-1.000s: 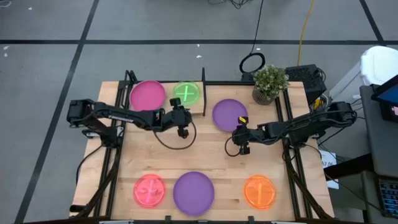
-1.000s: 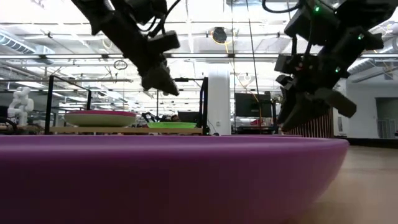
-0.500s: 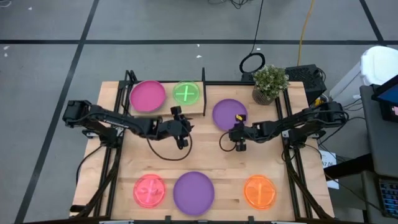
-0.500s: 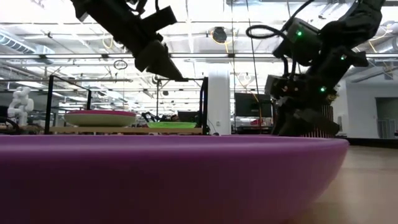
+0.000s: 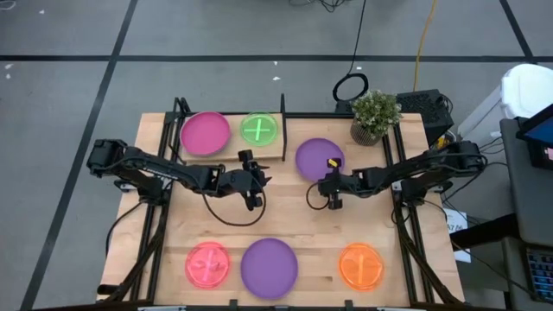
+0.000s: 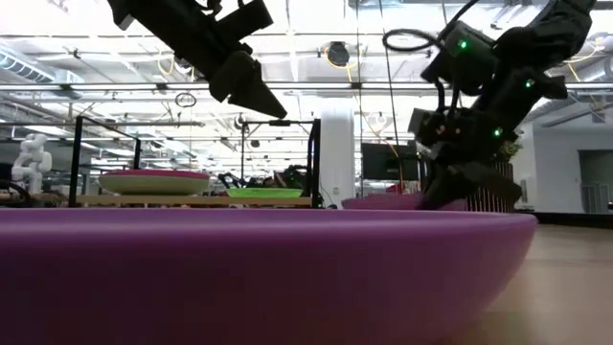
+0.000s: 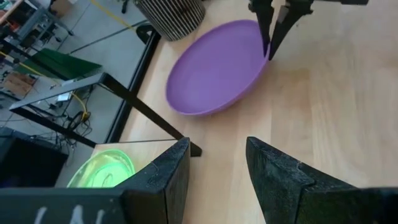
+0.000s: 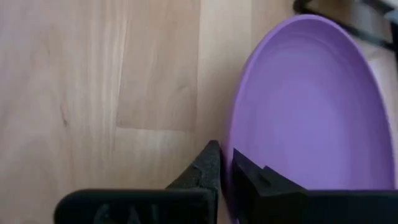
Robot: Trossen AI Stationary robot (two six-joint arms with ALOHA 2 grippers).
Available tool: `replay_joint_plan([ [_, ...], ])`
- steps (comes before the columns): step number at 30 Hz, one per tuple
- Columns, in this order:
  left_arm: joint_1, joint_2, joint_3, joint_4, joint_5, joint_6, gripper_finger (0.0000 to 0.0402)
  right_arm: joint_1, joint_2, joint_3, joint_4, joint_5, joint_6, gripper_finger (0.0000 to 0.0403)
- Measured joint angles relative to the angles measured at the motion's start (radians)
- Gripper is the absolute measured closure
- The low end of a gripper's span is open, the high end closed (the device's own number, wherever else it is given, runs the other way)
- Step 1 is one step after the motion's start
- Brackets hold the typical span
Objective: Place and stack plates onto a shelf
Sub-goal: Stack the top purple plate into the pink plate on the shelf
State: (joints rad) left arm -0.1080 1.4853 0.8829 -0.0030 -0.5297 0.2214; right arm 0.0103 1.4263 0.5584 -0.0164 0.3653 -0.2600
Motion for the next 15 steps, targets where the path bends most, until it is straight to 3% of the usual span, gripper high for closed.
replay_joint_plan([
  [5, -0.001, 0.000, 0.000, 0.003, 0.005, -0.006, 0.0238, 0.040, -0.082, 0.000, -0.011, 0.000, -0.029, 0.0398],
  [15, -0.032, 0.000, 0.000, 0.080, 0.112, 0.069, 0.0238, 0.148, -0.198, 0.000, -0.003, -0.002, -0.131, 0.0399],
])
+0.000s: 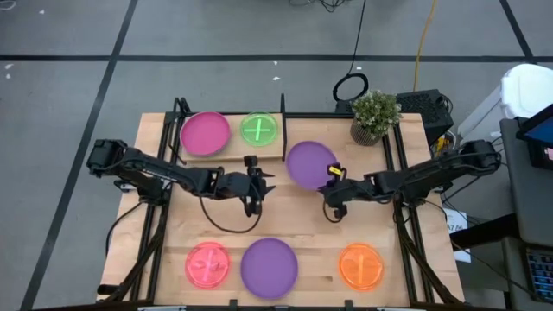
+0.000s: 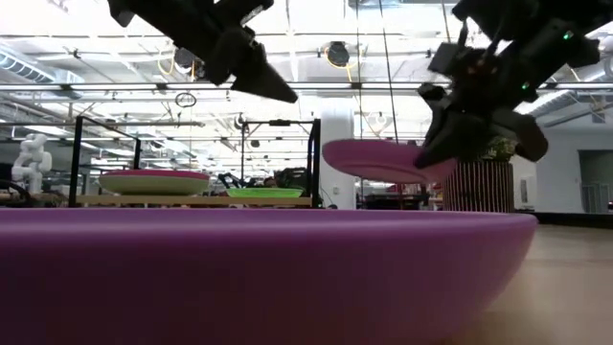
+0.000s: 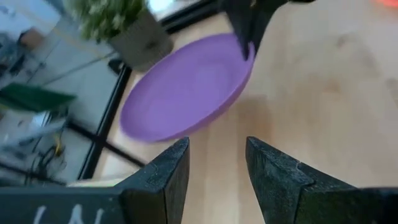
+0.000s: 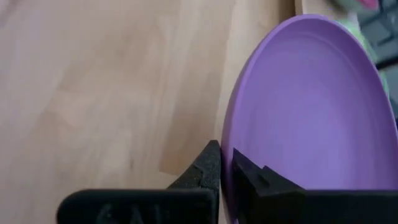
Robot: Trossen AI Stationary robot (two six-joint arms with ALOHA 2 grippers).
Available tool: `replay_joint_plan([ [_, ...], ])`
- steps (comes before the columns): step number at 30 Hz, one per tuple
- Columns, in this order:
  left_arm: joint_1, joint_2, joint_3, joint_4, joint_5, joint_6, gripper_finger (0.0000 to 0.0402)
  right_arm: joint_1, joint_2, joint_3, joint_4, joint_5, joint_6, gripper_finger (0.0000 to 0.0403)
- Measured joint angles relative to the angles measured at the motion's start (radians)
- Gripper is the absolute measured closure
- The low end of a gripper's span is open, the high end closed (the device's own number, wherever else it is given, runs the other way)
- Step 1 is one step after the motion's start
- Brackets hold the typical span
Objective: Place and stack plates onto a shelf
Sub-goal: Stack the top purple plate into the pink plate on the shelf
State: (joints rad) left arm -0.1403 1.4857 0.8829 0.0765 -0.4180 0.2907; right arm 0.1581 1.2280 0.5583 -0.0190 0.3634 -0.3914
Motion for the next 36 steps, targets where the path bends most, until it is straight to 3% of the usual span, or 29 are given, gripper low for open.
replay_joint_plan([
  [4, -0.029, 0.000, 0.000, 0.065, 0.027, 0.062, 0.0238, 0.030, -0.007, 0.001, 0.004, -0.011, -0.049, 0.0399],
  [12, -0.077, 0.000, 0.000, 0.110, 0.158, 0.133, 0.0238, 0.037, -0.007, 0.001, 0.024, -0.272, -0.094, 0.0399],
  [23, -0.085, 0.001, 0.000, 0.096, 0.346, 0.100, 0.0238, 0.054, -0.007, 0.001, 0.151, -0.486, -0.097, 0.0399],
  [29, -0.083, 0.001, 0.000, 0.058, 0.421, 0.075, 0.0238, 0.054, -0.007, 0.001, 0.180, -0.525, -0.092, 0.0399],
  [36, -0.049, 0.055, 0.002, 0.060, 0.426, 0.072, 0.0238, 0.054, -0.007, 0.001, 0.180, -0.525, -0.092, 0.0399],
])
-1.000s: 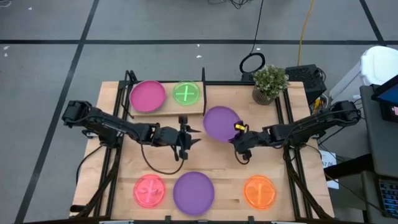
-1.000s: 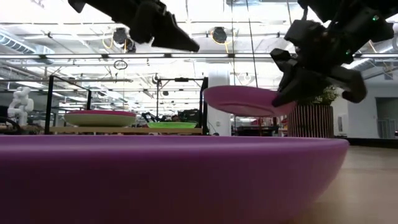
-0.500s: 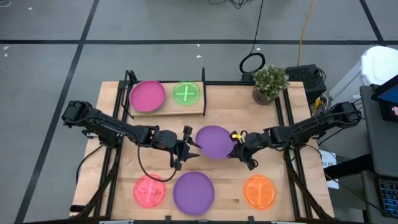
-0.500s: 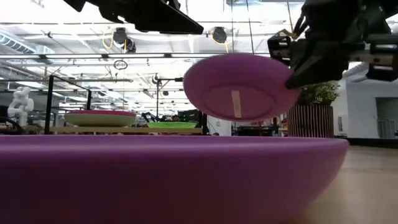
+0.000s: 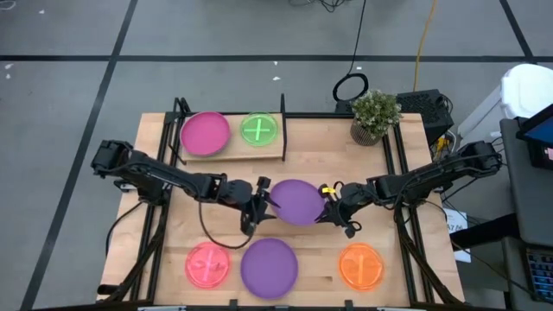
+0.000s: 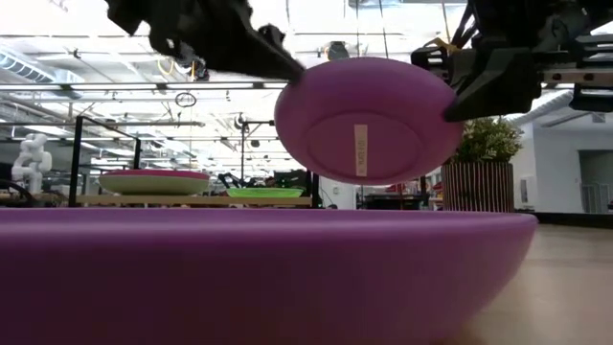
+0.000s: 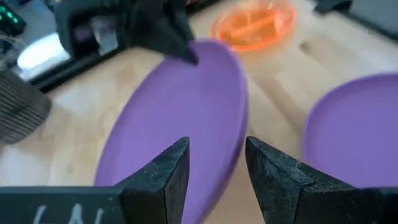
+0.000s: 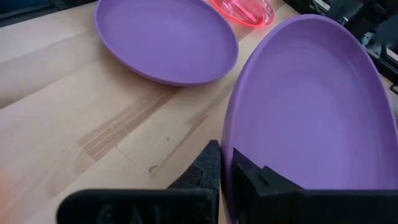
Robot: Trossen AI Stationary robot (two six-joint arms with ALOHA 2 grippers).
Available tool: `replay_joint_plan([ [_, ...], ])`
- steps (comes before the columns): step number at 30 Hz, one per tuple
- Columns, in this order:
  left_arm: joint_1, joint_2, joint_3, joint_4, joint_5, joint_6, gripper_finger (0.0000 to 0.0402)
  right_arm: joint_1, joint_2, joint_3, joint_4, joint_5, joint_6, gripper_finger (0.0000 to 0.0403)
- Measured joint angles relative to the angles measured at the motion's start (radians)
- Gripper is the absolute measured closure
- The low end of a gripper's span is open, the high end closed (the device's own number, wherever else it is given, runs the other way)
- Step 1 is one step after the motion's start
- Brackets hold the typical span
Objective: Place and stack plates onto a shelf
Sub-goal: Stack the top purple plate into the pink plate on the shelf
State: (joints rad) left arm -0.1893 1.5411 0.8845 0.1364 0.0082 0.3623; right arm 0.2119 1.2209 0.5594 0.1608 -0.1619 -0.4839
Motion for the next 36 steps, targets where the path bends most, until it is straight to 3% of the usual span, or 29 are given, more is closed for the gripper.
replay_joint_plan([
  [6, 0.025, 0.055, -0.002, -0.009, 0.001, 0.037, 0.0245, 0.000, 0.001, 0.000, -0.013, 0.000, 0.004, 0.0399],
  [14, 0.039, 0.059, -0.002, 0.025, 0.088, 0.064, 0.0320, 0.000, 0.000, 0.000, -0.021, -0.009, 0.003, 0.0399],
  [22, 0.040, 0.059, -0.002, 0.035, 0.120, 0.124, 0.0359, 0.000, 0.000, -0.001, -0.020, 0.004, -0.025, 0.0393],
  [36, 0.030, 0.059, -0.002, 0.024, 0.077, 0.170, 0.0377, 0.033, 0.000, 0.001, 0.097, 0.218, -0.029, 0.0269],
])
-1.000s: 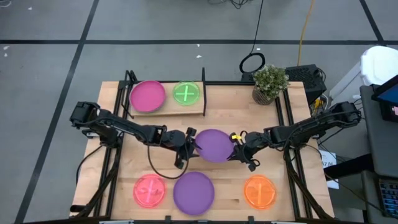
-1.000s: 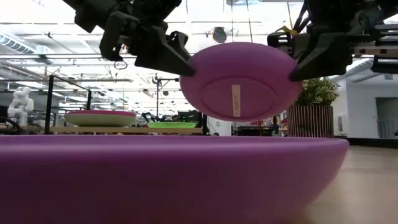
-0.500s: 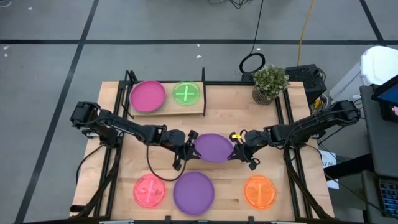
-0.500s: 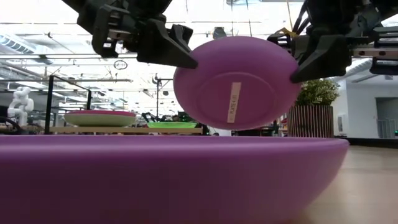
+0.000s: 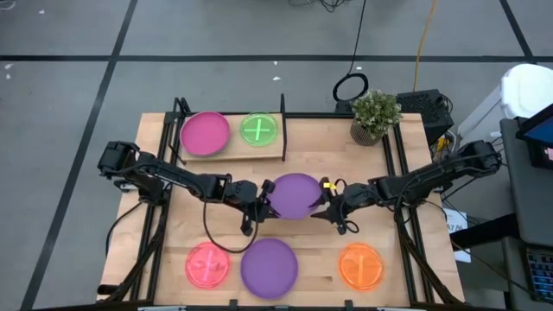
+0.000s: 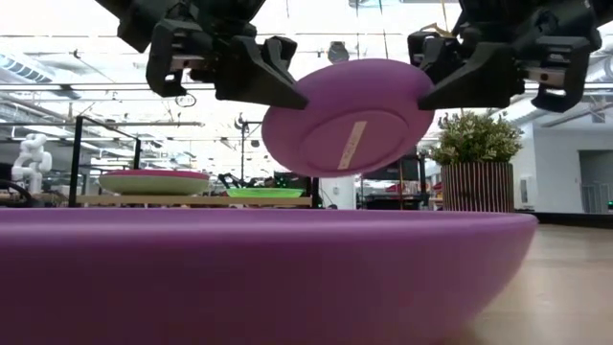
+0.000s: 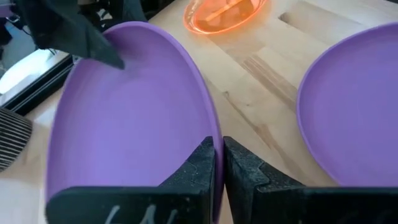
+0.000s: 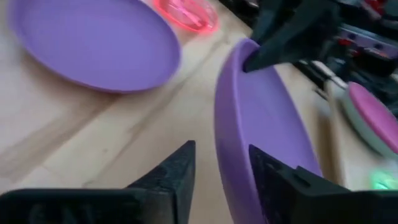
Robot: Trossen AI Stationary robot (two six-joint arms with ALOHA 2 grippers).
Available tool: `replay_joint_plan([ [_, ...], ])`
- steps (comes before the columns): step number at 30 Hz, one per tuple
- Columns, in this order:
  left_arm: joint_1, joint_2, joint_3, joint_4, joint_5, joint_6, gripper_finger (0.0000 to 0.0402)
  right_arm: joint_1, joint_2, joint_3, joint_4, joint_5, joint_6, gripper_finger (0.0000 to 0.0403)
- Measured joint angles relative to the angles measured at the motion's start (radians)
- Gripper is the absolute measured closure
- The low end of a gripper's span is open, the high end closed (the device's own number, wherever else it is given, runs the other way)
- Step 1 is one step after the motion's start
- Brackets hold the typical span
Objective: Place and stack plates onto a shelf
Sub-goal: Stack the top purple plate into the pink plate on the shelf
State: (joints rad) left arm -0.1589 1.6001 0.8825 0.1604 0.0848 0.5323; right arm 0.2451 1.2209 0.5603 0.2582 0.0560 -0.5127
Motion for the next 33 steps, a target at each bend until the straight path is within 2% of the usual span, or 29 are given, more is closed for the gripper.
replay_joint_plan([
  [8, -0.016, -0.001, 0.001, -0.003, 0.000, 0.014, 0.0377, 0.040, 0.000, 0.000, 0.006, 0.161, 0.005, 0.0224],
  [14, -0.045, -0.002, 0.053, -0.038, 0.001, 0.011, 0.0377, 0.063, -0.002, -0.001, 0.022, 0.309, 0.030, 0.0179],
  [20, -0.076, -0.003, 0.116, -0.166, -0.059, 0.004, 0.0377, 0.099, -0.044, -0.002, 0.023, 0.318, 0.028, 0.0129],
  [23, -0.091, -0.003, 0.156, -0.228, -0.090, -0.018, 0.0377, 0.127, -0.081, -0.002, 0.013, 0.364, 0.027, 0.0114],
  [29, -0.139, -0.026, 0.257, -0.418, -0.181, -0.086, 0.0377, 0.192, -0.182, -0.002, -0.090, 0.467, 0.040, 0.0109],
  [33, -0.171, -0.051, 0.329, -0.543, -0.238, -0.123, 0.0376, 0.218, -0.233, -0.002, -0.146, 0.472, 0.076, 0.0112],
])
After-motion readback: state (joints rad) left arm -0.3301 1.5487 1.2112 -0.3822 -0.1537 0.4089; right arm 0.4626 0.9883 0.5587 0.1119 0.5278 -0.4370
